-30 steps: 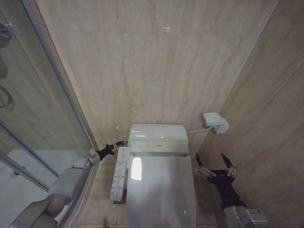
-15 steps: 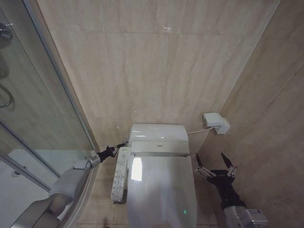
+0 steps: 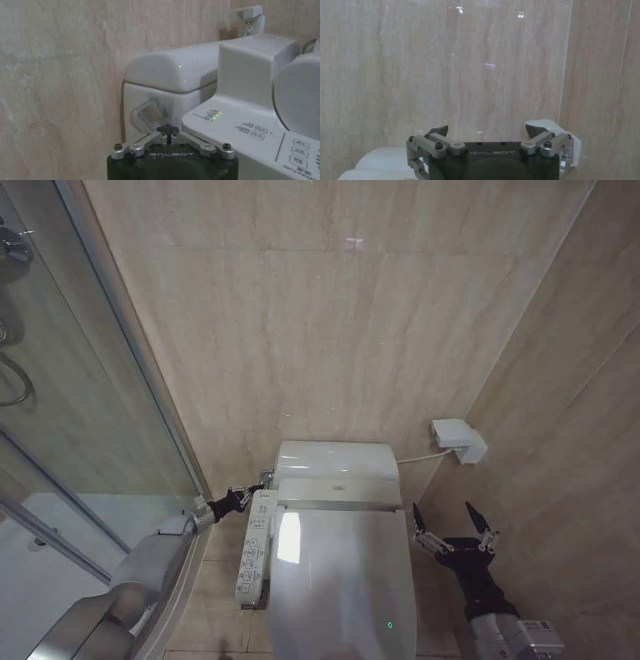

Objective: Open the toilet lid, clean the toilet bowl with a toilet brush, close the toilet lid, and flush.

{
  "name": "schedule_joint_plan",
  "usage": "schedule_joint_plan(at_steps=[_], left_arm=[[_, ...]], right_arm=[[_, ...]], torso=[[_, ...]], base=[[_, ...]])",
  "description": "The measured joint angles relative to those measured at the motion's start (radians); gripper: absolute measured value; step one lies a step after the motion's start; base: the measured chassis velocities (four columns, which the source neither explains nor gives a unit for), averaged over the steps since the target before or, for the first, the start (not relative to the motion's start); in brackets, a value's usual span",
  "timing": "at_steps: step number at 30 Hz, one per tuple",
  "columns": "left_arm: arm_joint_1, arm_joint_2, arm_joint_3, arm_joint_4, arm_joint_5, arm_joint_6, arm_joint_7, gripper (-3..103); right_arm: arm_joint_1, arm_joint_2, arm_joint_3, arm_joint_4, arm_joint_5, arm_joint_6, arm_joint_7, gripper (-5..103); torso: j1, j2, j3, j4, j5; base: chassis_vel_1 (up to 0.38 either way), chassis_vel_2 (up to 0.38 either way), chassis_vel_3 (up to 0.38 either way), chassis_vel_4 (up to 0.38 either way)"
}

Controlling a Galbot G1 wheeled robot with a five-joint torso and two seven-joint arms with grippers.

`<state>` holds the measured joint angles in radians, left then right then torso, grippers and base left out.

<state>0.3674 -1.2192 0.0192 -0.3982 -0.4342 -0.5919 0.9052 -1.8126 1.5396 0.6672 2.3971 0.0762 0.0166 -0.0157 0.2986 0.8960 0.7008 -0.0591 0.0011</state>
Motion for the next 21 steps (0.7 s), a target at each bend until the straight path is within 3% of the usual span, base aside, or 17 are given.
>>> schedule_joint_plan(at_steps=[12,13,15,18,20,21], left_arm=[[0.021,-0.022,-0.015,0.019,-0.019,0.04,-0.023,0],[0.029,-0.023,-0.011,0.013,-0.019,0.042,-0.024,0],[0.035,-0.021,-0.015,0.001,-0.024,0.042,-0.029,0],[0.062,-0.012,-0.028,-0.05,-0.024,0.042,-0.069,0],[0.093,-0.01,-0.071,-0.11,0.005,0.014,-0.164,0],[0.105,-0.009,-0.081,-0.144,0.013,0.007,-0.216,0]], right_arm=[[0.0,0.001,0.0,0.0,0.0,0.0,0.0,100],[0.0,0.0,0.0,0.0,0.0,0.0,0.0,100],[0.0,-0.001,0.0,0.0,0.0,0.0,0.0,100],[0.0,0.0,0.0,0.0,0.0,0.0,0.0,100],[0.0,0.0,0.0,0.0,0.0,0.0,0.0,100],[0.0,-0.001,0.0,0.0,0.0,0.0,0.0,100]], torso=[[0.0,0.0,0.0,-0.0009,0.0002],[0.0,0.0,0.001,0.0004,-0.0007],[0.0,0.0,0.001,0.0,-0.0019],[0.0,0.0,0.001,-0.0004,-0.0011],[0.0,0.0,0.001,-0.0005,-0.0021],[0.0,0.0,0.0,-0.0016,-0.0005]], base=[[0.0,0.0,0.0,0.0],[0.0,0.0,0.0,0.0],[0.0,0.0,0.0,0.0],[0.0,0.0,0.0,0.0],[0.0,0.0,0.0,0.0],[0.0,0.0,0.0,0.0]])
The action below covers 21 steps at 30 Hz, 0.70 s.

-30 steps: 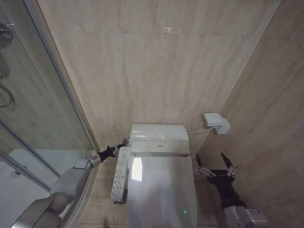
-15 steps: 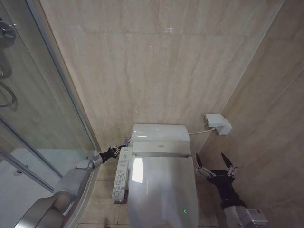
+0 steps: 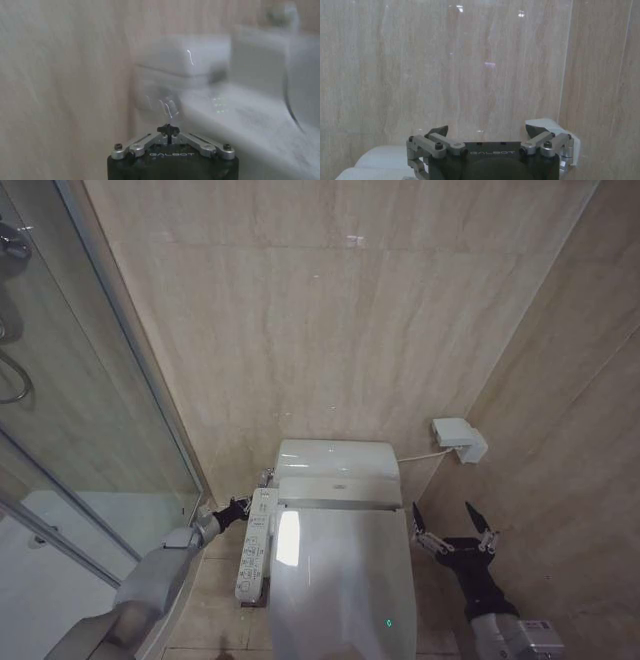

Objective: Open the toilet lid, clean the toilet bowl with a toilet brush, close the toilet lid, and flush.

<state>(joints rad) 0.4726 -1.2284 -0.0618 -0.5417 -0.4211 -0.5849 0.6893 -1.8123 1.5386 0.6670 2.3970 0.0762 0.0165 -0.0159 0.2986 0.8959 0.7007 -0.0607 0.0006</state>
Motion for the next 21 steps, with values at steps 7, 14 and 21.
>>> schedule_joint_plan(at_steps=[7,14,21], left_arm=[[0.101,0.014,-0.033,-0.239,0.014,0.056,-0.34,0],[0.16,-0.008,-0.041,-0.327,0.003,0.139,-0.554,0],[0.231,-0.027,-0.062,-0.431,0.014,0.145,-0.627,0]], right_arm=[[-0.001,0.001,0.0,0.0,0.0,0.0,0.0,100],[0.0,0.001,0.0,0.0,0.0,0.0,0.0,100],[0.0,0.001,0.0,0.0,0.0,0.0,0.0,100]], torso=[[-0.001,0.001,-0.001,-0.0011,0.0024],[-0.001,0.0,0.0,0.0012,0.0018],[0.0,0.0,0.0,0.0011,-0.0004]], base=[[-0.004,-0.027,-0.017,0.006],[0.0,0.0,0.0,0.0],[0.0,0.0,0.0,0.0]])
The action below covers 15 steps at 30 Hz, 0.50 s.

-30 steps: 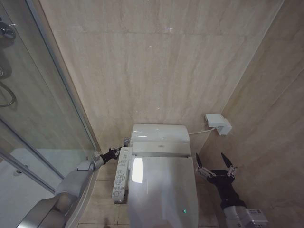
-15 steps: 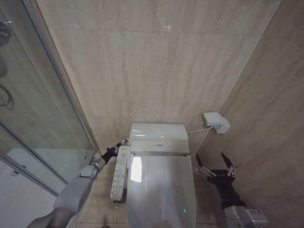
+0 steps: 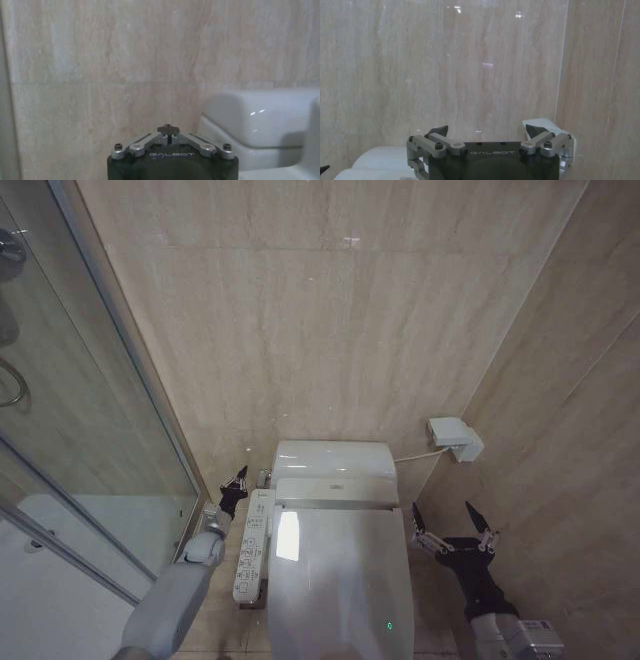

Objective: Open the toilet lid, clean the toilet bowl with a toilet brush, close the toilet lid, and flush.

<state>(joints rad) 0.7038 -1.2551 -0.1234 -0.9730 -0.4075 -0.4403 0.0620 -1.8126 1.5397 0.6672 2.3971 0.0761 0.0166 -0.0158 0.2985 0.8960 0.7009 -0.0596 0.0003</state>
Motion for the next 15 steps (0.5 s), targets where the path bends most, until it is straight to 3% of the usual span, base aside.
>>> schedule_joint_plan(at_steps=[3,5,6,9,10,13,15], left_arm=[[0.029,-0.004,-0.012,-0.061,0.029,0.019,-0.043,0],[0.066,-0.012,-0.021,-0.136,0.056,0.063,-0.111,0],[0.066,-0.012,-0.021,-0.136,0.056,0.063,-0.111,0],[0.141,-0.017,-0.034,-0.271,0.094,0.166,-0.256,0],[0.141,-0.017,-0.034,-0.271,0.094,0.166,-0.256,0],[0.205,-0.016,-0.056,-0.372,0.127,0.237,-0.369,0],[0.225,-0.014,-0.065,-0.4,0.139,0.253,-0.385,0]], right_arm=[[0.0,0.0,0.0,0.0,0.0,0.0,0.0,100],[0.0,0.0,0.0,0.0,0.0,0.0,0.0,100],[0.0,0.0,0.0,0.0,0.0,0.0,0.0,100],[0.0,0.0,0.0,0.0,0.0,0.0,0.0,100],[0.0,0.0,0.0,0.0,0.0,0.0,0.0,100],[0.0,0.0,0.0,0.0,0.0,0.0,0.0,100],[0.0,0.0,0.0,0.0,0.0,0.0,0.0,100]], torso=[[0.0,0.0,0.0,0.0001,0.001],[0.0,0.0,0.0,0.0,0.0008],[0.0,0.0,0.0,0.0,0.0008],[0.0,0.0,0.0,0.0001,0.0006],[0.0,0.0,0.0,0.0001,0.0006],[0.0,0.0,0.0,0.0,0.0006],[0.0,0.0,0.0,0.0,0.0005]], base=[[0.0,0.0,0.0,0.0],[0.0,0.0,0.0,0.0],[0.0,0.0,0.0,0.0],[0.0,0.0,0.0,0.0],[0.0,0.0,0.0,0.0],[0.0,0.0,0.0,0.0],[0.0,0.0,0.0,0.0]])
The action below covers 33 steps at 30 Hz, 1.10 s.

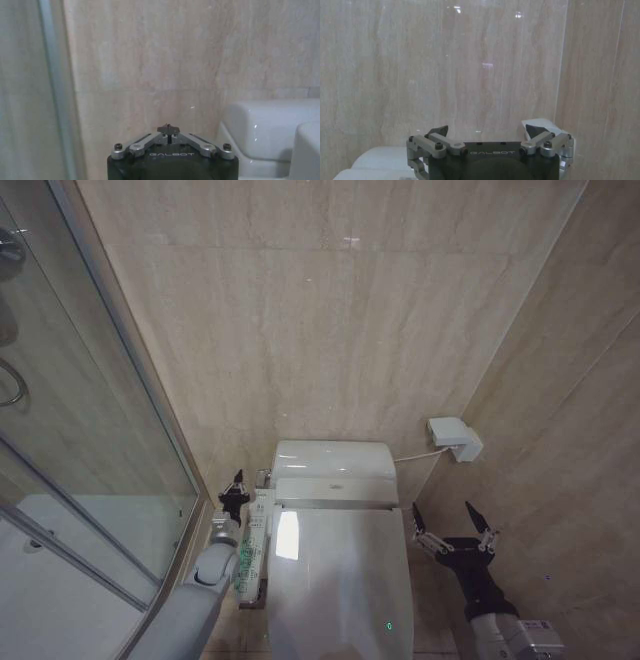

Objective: Open the toilet lid, clean the toilet bowl with a toilet brush, close the toilet lid, and flush.

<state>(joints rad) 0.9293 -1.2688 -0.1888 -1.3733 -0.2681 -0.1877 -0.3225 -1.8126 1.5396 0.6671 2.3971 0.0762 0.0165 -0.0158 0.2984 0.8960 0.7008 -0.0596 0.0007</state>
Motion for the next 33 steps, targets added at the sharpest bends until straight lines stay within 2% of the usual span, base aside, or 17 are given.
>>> schedule_joint_plan(at_steps=[5,10,13,19,22,30,33], left_arm=[[0.118,0.022,-0.055,-0.114,0.045,0.004,-0.011,0],[0.243,0.046,-0.106,-0.23,0.031,0.001,-0.007,0],[0.332,0.06,-0.144,-0.315,0.013,-0.007,0.027,0],[0.438,0.062,-0.183,-0.407,0.016,-0.024,0.032,0],[0.514,0.051,-0.208,-0.477,0.05,-0.039,0.031,0],[0.624,0.024,-0.265,-0.596,0.146,-0.07,0.033,0],[0.668,0.014,-0.271,-0.632,0.158,-0.071,0.033,0]], right_arm=[[0.0,0.0,0.0,0.0,0.0,0.0,0.0,100],[0.0,0.0,0.0,0.0,0.0,0.0,0.0,100],[0.0,0.0,0.0,0.0,0.0,0.0,0.0,100],[0.0,0.0,0.0,0.0,0.0,0.0,0.0,100],[0.0,0.0,0.0,0.0,0.0,0.0,0.0,100],[0.0,0.0,0.0,0.0,0.0,0.0,0.0,100],[0.0,0.0,0.0,0.0,0.0,0.0,0.0,100]], torso=[[0.0,0.0,0.0,0.0001,0.0],[0.0,0.0,0.0,0.0001,0.0],[0.0,0.0,0.0,0.0003,-0.0002],[0.0,0.0,0.0,0.0,-0.0001],[0.0,0.0,0.0,0.0001,-0.0001],[0.0,0.0,0.0,-0.0002,0.0001],[0.0,0.0,0.0,0.0,0.0]], base=[[0.0,0.0,0.0,0.0],[0.0,0.0,0.0,0.0],[0.0,0.0,0.0,0.0],[0.0,0.0,0.0,0.0],[0.0,0.0,0.0,0.0],[0.0,0.0,0.0,0.0],[0.0,0.0,0.0,0.0]])
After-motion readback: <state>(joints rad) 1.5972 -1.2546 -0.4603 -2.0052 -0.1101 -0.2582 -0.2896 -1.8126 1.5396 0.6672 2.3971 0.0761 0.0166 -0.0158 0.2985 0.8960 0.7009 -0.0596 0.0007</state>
